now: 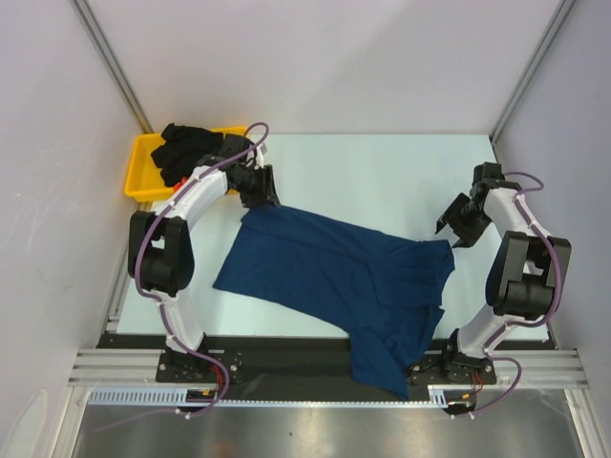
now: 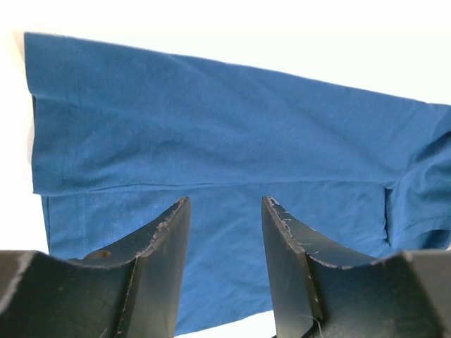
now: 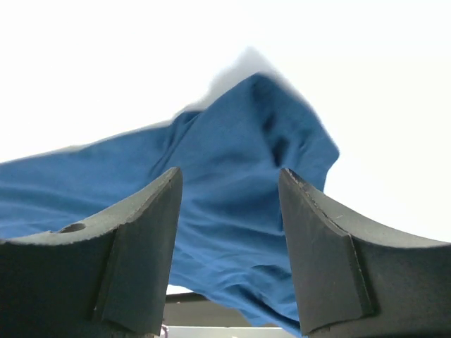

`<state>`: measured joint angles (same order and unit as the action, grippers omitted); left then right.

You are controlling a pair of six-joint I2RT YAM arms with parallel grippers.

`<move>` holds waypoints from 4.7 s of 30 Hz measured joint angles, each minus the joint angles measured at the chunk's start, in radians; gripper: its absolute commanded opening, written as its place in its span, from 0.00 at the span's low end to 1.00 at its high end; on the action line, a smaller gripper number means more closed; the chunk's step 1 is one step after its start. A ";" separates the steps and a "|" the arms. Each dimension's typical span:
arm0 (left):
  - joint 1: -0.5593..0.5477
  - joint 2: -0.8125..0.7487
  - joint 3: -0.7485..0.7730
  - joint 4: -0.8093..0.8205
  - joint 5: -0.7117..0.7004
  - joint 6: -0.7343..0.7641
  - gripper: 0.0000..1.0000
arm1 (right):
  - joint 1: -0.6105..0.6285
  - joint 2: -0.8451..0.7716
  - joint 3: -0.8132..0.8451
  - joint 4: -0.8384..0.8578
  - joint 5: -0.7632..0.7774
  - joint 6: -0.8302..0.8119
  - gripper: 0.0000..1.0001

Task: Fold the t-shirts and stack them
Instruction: Fold the tshirt

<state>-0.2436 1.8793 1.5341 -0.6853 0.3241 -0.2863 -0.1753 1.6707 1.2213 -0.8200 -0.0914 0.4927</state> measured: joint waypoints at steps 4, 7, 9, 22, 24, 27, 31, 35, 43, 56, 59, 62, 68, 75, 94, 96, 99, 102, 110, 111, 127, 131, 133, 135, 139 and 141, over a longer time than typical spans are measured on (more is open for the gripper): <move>0.001 0.001 -0.003 -0.006 0.002 0.007 0.51 | -0.019 0.035 0.005 0.013 0.017 -0.039 0.54; 0.003 0.001 -0.008 -0.009 0.003 0.010 0.51 | -0.019 0.077 0.034 0.011 0.024 -0.060 0.45; 0.004 0.001 -0.016 -0.009 0.003 0.016 0.51 | -0.021 0.111 0.053 0.019 0.029 -0.072 0.43; 0.007 0.013 -0.052 -0.013 0.027 0.024 0.52 | -0.041 0.165 0.039 0.050 0.002 -0.112 0.38; 0.007 0.022 -0.052 -0.013 0.029 0.025 0.52 | -0.043 0.172 0.030 0.052 -0.001 -0.114 0.27; 0.007 0.033 -0.052 -0.013 0.029 0.025 0.52 | -0.043 0.172 0.019 0.052 -0.003 -0.123 0.06; 0.007 0.038 -0.052 -0.013 0.029 0.025 0.52 | -0.045 0.172 0.019 0.049 0.007 -0.129 0.00; 0.007 0.038 -0.052 -0.012 0.029 0.025 0.52 | -0.046 0.172 0.023 0.027 0.071 -0.129 0.00; 0.008 0.039 -0.052 -0.013 0.028 0.025 0.52 | -0.050 0.171 0.023 0.013 0.103 -0.138 0.22; 0.031 0.024 -0.052 -0.024 -0.008 0.034 0.54 | -0.061 0.077 0.010 0.012 0.056 -0.165 0.47; 0.037 0.005 -0.059 -0.024 -0.007 0.034 0.54 | -0.061 0.079 -0.018 0.021 0.044 -0.173 0.52; 0.042 -0.014 -0.076 -0.023 -0.007 0.035 0.55 | -0.061 0.088 -0.040 0.027 0.042 -0.183 0.53; 0.055 -0.038 -0.106 -0.024 -0.007 0.035 0.55 | -0.061 0.114 -0.072 0.060 0.042 -0.192 0.46; 0.059 -0.048 -0.114 -0.016 -0.005 0.035 0.55 | -0.063 0.145 -0.068 0.059 0.053 -0.198 0.42; 0.069 -0.055 -0.132 0.020 0.005 0.032 0.56 | -0.021 0.262 0.092 -0.037 0.138 -0.138 0.00; 0.070 -0.055 -0.134 0.030 0.005 0.027 0.56 | 0.004 0.319 0.182 -0.034 0.157 -0.128 0.00; 0.071 -0.055 -0.145 0.056 0.004 0.012 0.55 | 0.042 0.431 0.360 -0.004 0.189 -0.124 0.00; 0.073 -0.063 -0.182 0.084 0.000 -0.006 0.56 | 0.068 0.535 0.525 0.051 0.218 -0.123 0.00; 0.075 -0.147 -0.277 0.085 -0.016 -0.021 0.56 | 0.082 0.721 0.820 0.097 0.243 -0.132 0.24; 0.075 -0.162 -0.286 0.085 -0.015 -0.026 0.56 | 0.082 0.743 0.860 0.093 0.244 -0.137 0.38; 0.033 -0.219 -0.381 0.132 0.043 -0.053 0.57 | -0.042 0.280 0.573 -0.066 0.195 -0.110 0.51; 0.026 -0.219 -0.370 0.126 0.074 -0.051 0.57 | 0.006 0.102 0.282 -0.008 0.074 -0.085 0.43; 0.026 -0.219 -0.360 0.124 0.084 -0.046 0.57 | 0.047 0.066 0.166 0.008 0.009 -0.098 0.43; 0.026 -0.219 -0.356 0.124 0.096 -0.045 0.57 | 0.095 0.066 0.102 0.005 -0.031 -0.129 0.47; 0.026 -0.219 -0.356 0.122 0.120 -0.045 0.57 | 0.199 0.072 0.087 -0.001 -0.002 -0.200 0.51; 0.026 -0.219 -0.352 0.121 0.131 -0.045 0.57 | 0.249 0.074 0.090 0.006 0.023 -0.235 0.51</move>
<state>-0.2180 1.6604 1.1816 -0.5644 0.4549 -0.3309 0.0742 1.7451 1.3113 -0.8143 -0.0681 0.2581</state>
